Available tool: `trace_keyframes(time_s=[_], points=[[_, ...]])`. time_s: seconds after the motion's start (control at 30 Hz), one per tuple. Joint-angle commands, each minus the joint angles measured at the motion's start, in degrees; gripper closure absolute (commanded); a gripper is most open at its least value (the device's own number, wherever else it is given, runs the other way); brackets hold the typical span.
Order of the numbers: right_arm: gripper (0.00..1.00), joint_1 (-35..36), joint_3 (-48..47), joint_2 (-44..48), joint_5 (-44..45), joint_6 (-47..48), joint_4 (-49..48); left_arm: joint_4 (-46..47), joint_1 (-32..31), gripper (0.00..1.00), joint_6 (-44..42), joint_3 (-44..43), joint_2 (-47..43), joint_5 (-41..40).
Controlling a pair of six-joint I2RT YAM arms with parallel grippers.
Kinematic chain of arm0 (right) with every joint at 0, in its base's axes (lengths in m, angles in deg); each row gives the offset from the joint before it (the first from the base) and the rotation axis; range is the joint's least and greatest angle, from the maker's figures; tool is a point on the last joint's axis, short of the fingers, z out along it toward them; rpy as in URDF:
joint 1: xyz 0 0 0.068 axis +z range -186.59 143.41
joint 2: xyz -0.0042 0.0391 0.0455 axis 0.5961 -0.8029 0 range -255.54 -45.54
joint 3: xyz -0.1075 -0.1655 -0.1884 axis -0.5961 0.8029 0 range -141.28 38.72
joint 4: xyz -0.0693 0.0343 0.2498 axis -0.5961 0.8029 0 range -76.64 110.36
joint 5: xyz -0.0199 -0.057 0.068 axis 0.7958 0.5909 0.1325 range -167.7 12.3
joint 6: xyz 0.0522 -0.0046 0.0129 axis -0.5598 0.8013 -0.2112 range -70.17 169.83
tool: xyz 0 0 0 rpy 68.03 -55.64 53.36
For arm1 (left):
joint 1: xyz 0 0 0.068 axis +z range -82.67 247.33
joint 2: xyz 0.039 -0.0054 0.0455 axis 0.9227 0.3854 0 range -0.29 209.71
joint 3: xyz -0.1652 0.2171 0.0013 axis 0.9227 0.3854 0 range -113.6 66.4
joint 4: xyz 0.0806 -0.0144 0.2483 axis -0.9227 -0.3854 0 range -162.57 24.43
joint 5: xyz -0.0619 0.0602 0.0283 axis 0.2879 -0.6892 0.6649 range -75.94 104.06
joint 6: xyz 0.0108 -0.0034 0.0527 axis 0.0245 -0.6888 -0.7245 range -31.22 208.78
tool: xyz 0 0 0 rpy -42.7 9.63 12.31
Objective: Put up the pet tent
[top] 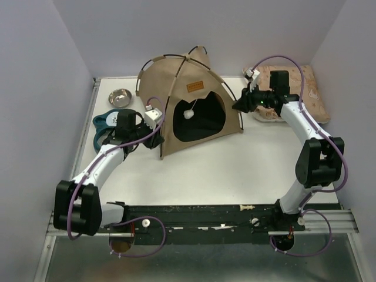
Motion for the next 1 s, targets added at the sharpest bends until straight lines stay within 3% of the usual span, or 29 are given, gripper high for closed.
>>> trace_keyframes(time_s=[0.0,0.1,0.23,0.33,0.43,0.6,0.83,0.97], points=[[0.61,0.26,1.88,2.95,-0.64,-3.03,0.09,9.13,-0.18,0.69,1.70,-8.08,8.24,-10.96],[0.47,0.17,0.75,3.14,1.12,-4.78,-0.62,12.72,0.00,0.69,2.40,-13.44,14.57,-16.15],[0.26,-2.28,-5.39,3.66,4.02,-4.72,3.58,6.35,0.00,0.51,4.68,-24.34,21.35,-18.01],[0.00,-8.16,-8.82,5.07,3.94,1.77,10.60,3.34,1.75,0.39,5.03,-25.08,18.39,-12.41],[0.00,-14.32,-11.99,4.11,7.35,11.08,17.72,2.72,4.73,0.01,5.74,-21.91,11.37,-3.79],[0.00,-16.62,-10.34,0.94,21.06,26.21,20.82,-4.39,6.59,0.01,5.12,-22.86,2.74,2.73],[0.00,-16.27,-16.21,-11.43,25.28,30.44,23.72,-12.83,6.59,0.01,7.32,-26.74,-2.45,7.12],[0.00,-14.69,-12.72,-14.96,30.99,36.41,19.95,-12.23,6.59,0.01,8.55,-24.28,-5.26,6.86]])
